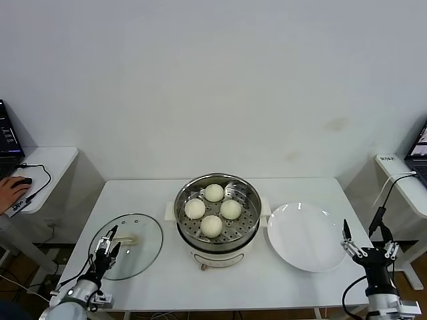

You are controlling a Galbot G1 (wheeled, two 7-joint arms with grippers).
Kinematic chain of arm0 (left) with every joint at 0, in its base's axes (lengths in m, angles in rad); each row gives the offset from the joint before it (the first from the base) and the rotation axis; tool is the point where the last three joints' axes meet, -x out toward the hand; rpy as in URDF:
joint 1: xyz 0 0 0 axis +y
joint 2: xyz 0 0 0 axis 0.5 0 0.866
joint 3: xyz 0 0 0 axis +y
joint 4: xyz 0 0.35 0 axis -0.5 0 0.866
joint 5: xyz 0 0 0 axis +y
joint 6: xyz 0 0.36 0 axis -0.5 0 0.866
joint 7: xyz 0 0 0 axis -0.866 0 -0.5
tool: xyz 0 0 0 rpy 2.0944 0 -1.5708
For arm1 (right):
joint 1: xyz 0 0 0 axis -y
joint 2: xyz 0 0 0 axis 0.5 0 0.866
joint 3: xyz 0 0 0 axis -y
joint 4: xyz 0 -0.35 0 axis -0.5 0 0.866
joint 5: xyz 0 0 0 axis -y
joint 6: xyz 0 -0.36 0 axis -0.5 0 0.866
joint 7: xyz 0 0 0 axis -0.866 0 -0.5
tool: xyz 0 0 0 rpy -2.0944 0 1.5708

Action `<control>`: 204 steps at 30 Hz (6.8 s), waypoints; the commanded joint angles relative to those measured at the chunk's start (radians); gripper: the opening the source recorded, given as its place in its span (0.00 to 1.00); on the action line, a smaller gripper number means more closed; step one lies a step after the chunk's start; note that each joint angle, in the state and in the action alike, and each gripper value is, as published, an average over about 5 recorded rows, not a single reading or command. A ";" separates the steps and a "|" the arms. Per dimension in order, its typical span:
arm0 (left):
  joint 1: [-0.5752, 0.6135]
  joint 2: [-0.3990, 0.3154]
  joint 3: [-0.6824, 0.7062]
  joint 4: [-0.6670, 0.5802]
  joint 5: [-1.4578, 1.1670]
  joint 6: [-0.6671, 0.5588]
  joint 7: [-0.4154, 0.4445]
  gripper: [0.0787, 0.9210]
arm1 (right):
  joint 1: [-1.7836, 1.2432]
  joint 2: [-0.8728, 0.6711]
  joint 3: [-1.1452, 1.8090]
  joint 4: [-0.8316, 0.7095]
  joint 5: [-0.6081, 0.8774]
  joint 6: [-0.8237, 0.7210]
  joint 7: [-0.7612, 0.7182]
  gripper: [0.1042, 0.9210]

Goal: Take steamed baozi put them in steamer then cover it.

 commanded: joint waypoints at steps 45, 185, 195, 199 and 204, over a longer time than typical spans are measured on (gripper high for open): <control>-0.216 -0.035 0.053 0.259 -0.089 -0.039 -0.037 0.29 | -0.030 0.028 -0.015 -0.004 -0.023 0.013 -0.015 0.88; 0.246 -0.117 0.225 -0.725 -1.029 0.187 -0.142 0.88 | -0.002 0.019 -0.131 -0.148 -0.359 0.032 0.018 0.88; 0.530 -0.168 0.011 -0.690 -1.501 -0.004 -0.166 0.88 | -0.069 -0.056 -0.192 -0.097 -0.282 0.003 0.003 0.88; 0.567 -0.171 0.006 -0.626 -1.504 -0.054 -0.165 0.88 | -0.137 -0.096 -0.246 -0.055 -0.228 -0.008 0.004 0.88; 0.570 -0.176 0.014 -0.572 -1.522 -0.079 -0.124 0.88 | -0.206 -0.106 -0.281 0.000 -0.179 -0.008 0.033 0.88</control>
